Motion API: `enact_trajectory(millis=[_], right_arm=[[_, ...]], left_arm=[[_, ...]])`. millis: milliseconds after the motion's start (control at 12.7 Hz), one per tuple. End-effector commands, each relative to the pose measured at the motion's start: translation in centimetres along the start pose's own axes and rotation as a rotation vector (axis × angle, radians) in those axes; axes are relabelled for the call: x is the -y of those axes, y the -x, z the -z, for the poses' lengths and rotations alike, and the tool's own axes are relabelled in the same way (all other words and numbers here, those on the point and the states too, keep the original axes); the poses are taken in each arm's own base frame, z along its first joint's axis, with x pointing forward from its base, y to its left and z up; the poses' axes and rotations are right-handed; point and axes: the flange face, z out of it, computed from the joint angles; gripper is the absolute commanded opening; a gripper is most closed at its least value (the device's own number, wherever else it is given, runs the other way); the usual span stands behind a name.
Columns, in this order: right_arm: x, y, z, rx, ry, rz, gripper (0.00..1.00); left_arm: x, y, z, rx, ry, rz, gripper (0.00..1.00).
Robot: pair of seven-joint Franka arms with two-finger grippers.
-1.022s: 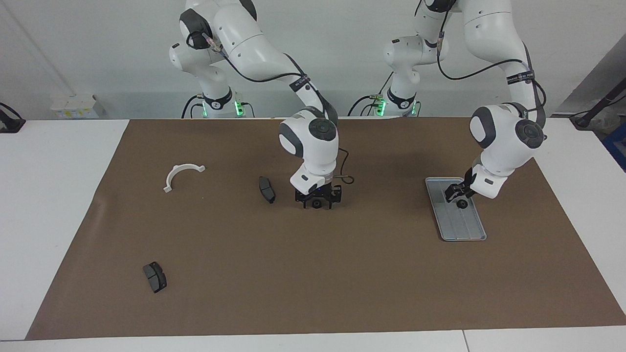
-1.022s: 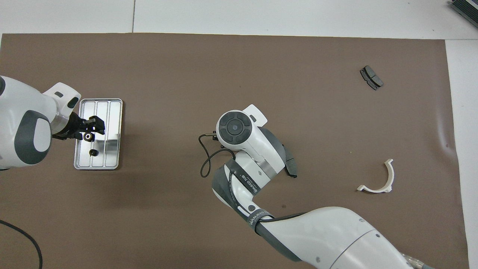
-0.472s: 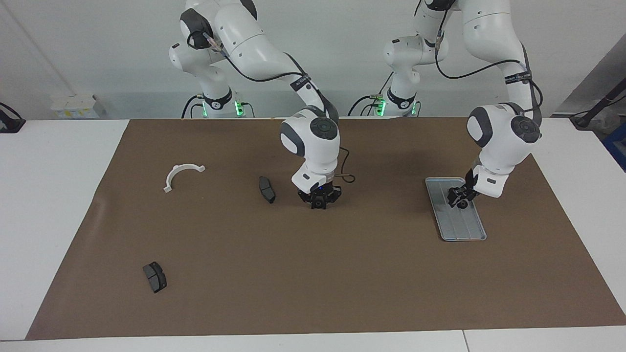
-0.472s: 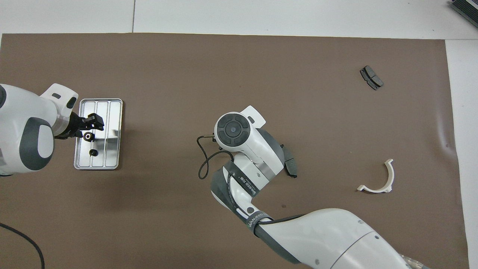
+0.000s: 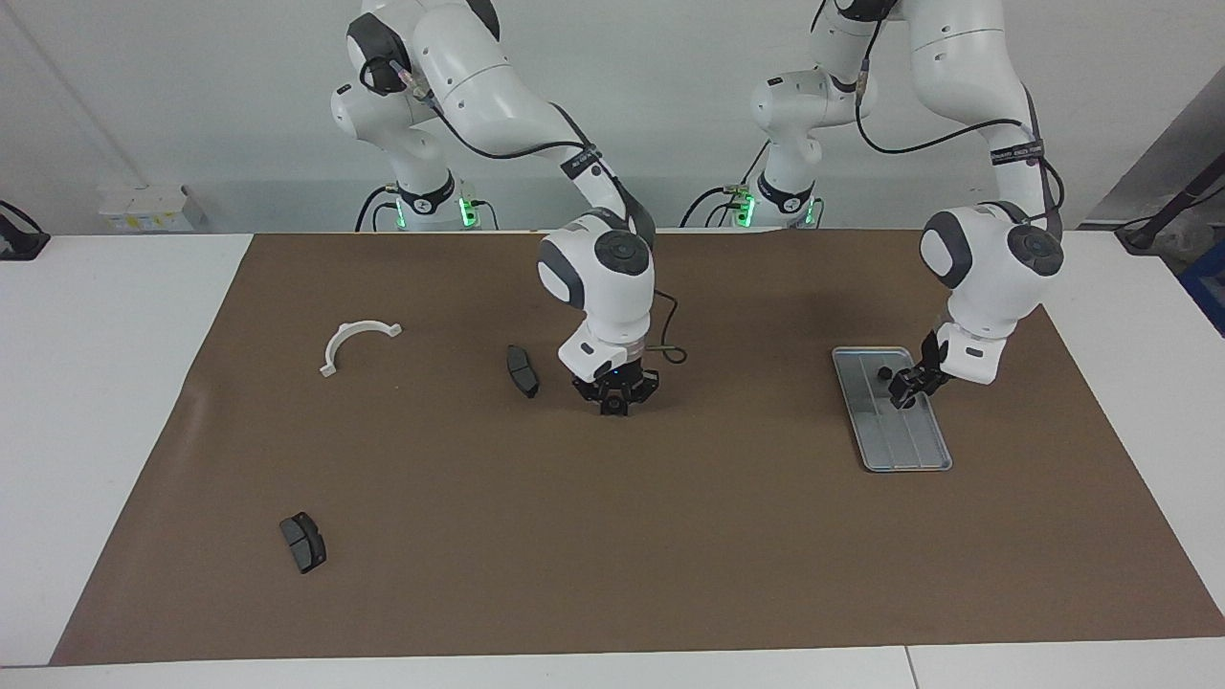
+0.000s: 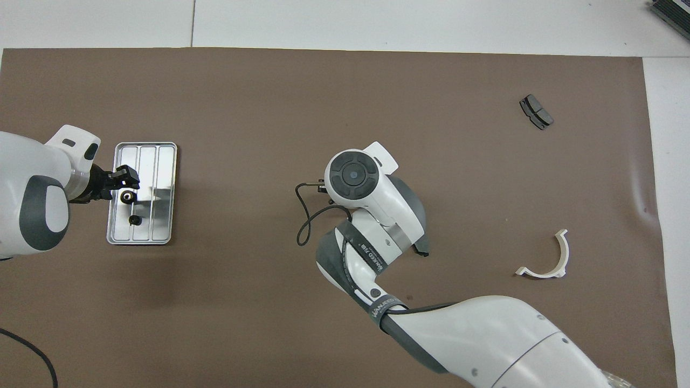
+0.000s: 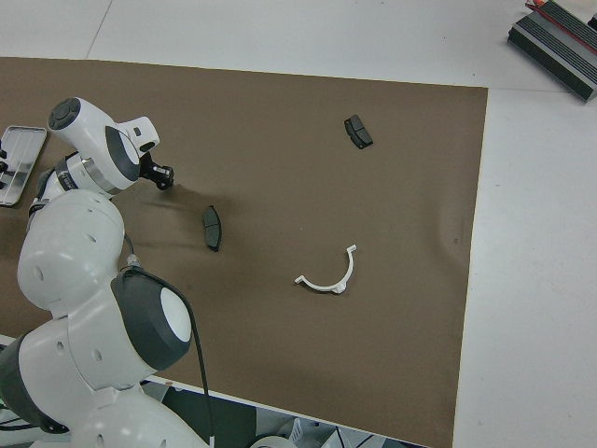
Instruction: Place bearing gear from tray to pile
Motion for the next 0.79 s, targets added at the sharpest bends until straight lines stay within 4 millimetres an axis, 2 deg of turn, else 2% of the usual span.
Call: enact_trajectory(millis=[0, 79, 314, 550, 707], right_arm=[[-5.9, -3.1, 4.4, -0.048, -0.010, -0.046, 0.00], [-8.1, -3.8, 4.9, -0.050, -0.005, -0.039, 0.00], [-14.6, -4.7, 4.0, -0.021, 0.019, -0.011, 0.00], [-21.1, -7.2, 3.1, 0.006, 0.014, 0.037, 0.00], [-24.6, -7.0, 2.1, 0.050, -0.017, 0.055, 0.00]], left_arm=[[0.9, 0.8, -0.5, -0.021, -0.008, 0.015, 0.66], [0.9, 1.0, -1.0, -0.026, -0.007, 0.014, 0.65], [0.7, 1.1, -1.7, -0.032, -0.005, 0.014, 0.65], [0.4, 1.1, -2.2, -0.029, -0.005, 0.008, 0.61], [0.1, 1.2, -2.3, -0.026, -0.005, 0.003, 0.56]])
